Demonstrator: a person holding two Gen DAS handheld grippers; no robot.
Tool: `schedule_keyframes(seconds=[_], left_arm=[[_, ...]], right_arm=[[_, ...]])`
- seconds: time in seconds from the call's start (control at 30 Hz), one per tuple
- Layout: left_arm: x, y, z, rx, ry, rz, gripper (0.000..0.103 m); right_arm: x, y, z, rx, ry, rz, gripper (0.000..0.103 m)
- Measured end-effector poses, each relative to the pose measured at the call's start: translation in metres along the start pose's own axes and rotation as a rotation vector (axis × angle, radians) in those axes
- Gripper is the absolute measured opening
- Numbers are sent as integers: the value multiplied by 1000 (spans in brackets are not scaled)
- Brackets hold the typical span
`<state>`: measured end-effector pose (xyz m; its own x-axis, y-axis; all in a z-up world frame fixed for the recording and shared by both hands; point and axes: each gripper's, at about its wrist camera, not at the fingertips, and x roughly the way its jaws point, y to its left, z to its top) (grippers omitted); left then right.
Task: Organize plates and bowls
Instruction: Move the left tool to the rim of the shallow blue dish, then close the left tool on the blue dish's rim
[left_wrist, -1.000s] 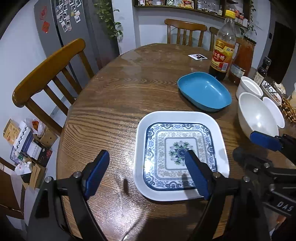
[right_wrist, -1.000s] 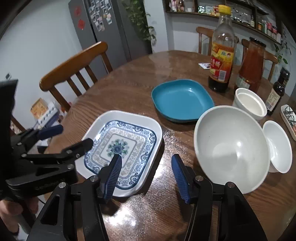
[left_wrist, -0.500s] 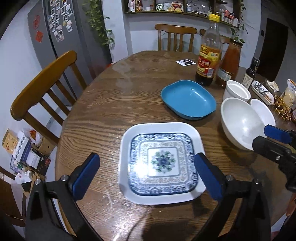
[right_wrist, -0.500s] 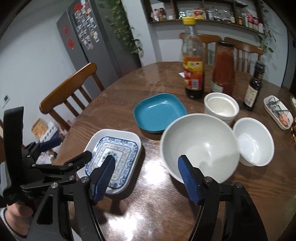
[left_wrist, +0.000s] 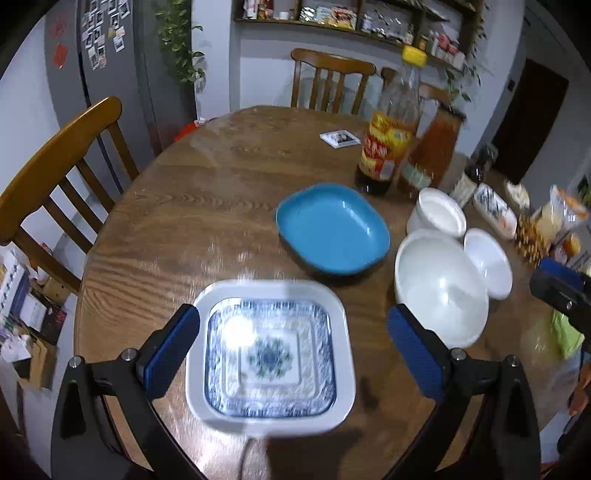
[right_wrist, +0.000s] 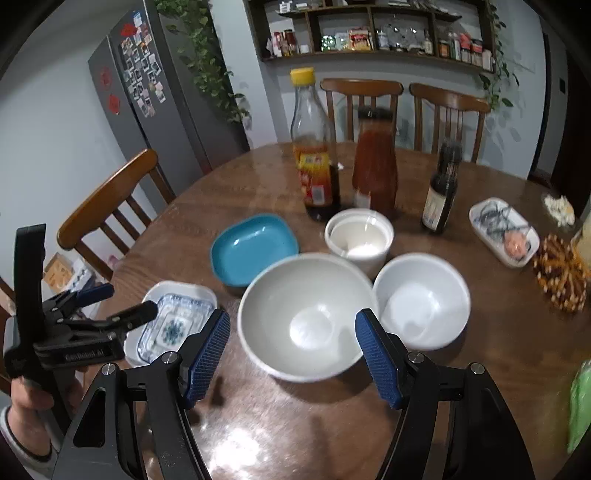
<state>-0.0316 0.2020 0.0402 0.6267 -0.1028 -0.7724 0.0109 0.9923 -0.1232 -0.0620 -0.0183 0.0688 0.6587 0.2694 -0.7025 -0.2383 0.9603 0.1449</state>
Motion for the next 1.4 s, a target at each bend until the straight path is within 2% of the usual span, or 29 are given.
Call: schedule_keyframes(seconds=[0.1, 0.27, 0.33, 0.43, 0.6, 0.73, 0.83, 0.97, 1.03, 1.2, 1.3, 1.4], left_arm=[[-3, 3, 21, -37, -25, 5, 102], [4, 10, 54, -122, -16, -29, 102], [12, 14, 63, -156, 3, -49, 102], [35, 20, 69, -206, 74, -93, 100], [73, 21, 63, -209, 154, -57, 80], [96, 24, 55, -216, 211, -57, 77], [104, 22, 53, -191, 215, -47, 70], [116, 19, 53, -158, 226, -31, 53], [124, 17, 52, -153, 239, -32, 49], [136, 13, 47, -116, 264, -33, 31], [142, 14, 43, -99, 277, -44, 26], [142, 13, 43, -77, 265, -35, 25]], right_arm=[[2, -3, 20, -13, -9, 4, 71], [28, 3, 55, -48, 18, 44, 71], [43, 4, 64, -50, 45, 60, 71], [77, 8, 77, -49, 100, 67, 71], [122, 18, 83, -88, 179, 44, 71], [151, 26, 82, -129, 231, 34, 71], [171, 29, 82, -150, 266, 25, 71], [195, 36, 81, -210, 296, 5, 71], [204, 38, 81, -234, 306, -4, 71], [228, 41, 77, -278, 353, 8, 62], [238, 45, 74, -318, 375, -3, 55], [242, 50, 74, -346, 409, 11, 47]])
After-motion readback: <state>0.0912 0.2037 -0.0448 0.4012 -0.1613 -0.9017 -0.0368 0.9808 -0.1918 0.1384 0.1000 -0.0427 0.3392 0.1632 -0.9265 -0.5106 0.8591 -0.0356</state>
